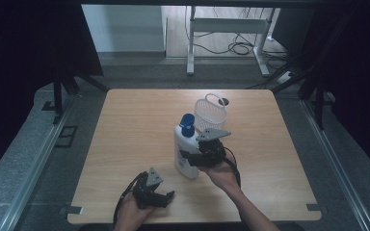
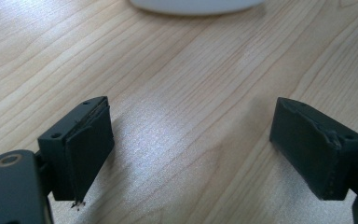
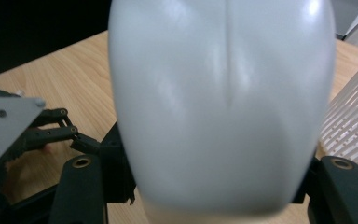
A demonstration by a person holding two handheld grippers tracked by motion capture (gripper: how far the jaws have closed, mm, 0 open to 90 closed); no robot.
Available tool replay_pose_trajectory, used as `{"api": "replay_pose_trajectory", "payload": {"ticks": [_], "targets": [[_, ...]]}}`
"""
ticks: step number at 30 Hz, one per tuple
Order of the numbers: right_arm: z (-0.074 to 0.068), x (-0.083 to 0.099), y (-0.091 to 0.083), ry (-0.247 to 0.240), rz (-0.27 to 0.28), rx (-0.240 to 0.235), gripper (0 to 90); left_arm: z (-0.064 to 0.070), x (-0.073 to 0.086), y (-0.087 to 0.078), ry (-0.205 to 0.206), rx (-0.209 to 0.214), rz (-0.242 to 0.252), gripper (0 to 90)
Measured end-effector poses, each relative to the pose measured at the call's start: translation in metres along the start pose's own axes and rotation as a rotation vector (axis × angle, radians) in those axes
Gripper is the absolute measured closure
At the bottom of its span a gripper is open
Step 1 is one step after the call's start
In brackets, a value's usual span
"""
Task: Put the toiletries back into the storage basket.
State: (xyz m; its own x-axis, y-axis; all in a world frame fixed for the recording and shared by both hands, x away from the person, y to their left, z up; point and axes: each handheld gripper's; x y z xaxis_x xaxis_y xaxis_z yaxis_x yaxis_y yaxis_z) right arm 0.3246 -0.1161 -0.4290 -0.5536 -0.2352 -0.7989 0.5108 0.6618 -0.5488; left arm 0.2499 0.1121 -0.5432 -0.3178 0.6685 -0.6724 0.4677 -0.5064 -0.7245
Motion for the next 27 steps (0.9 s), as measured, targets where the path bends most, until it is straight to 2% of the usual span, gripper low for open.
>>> {"api": "replay_pose_trajectory", "payload": {"ticks": [6, 14, 27], "targets": [[0.005, -0.013, -0.008, -0.032, -0.001, -0.01, 37.2, 0.0, 0.0, 0.0, -0.001, -0.001, 0.002, 12.7], [0.021, -0.021, -0.012, -0.036, -0.008, -0.037, 37.3, 0.0, 0.0, 0.0, 0.005, 0.001, -0.003, 12.7], [0.037, -0.04, -0.023, -0.049, 0.013, -0.034, 37.4, 0.0, 0.0, 0.0, 0.005, 0.0, -0.003, 12.6]]}}
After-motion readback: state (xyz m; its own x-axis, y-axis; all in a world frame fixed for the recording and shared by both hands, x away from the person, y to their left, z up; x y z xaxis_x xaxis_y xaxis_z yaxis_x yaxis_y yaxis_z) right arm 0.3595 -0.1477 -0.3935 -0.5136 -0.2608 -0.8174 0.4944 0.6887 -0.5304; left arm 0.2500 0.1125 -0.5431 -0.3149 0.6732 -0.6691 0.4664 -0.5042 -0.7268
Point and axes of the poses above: each handheld gripper's, and its own axes: y roughly forward along the jaws, x roughly out of its underside, z roughly to its right, and after that the axes turned 15 degrees about y, right-handed
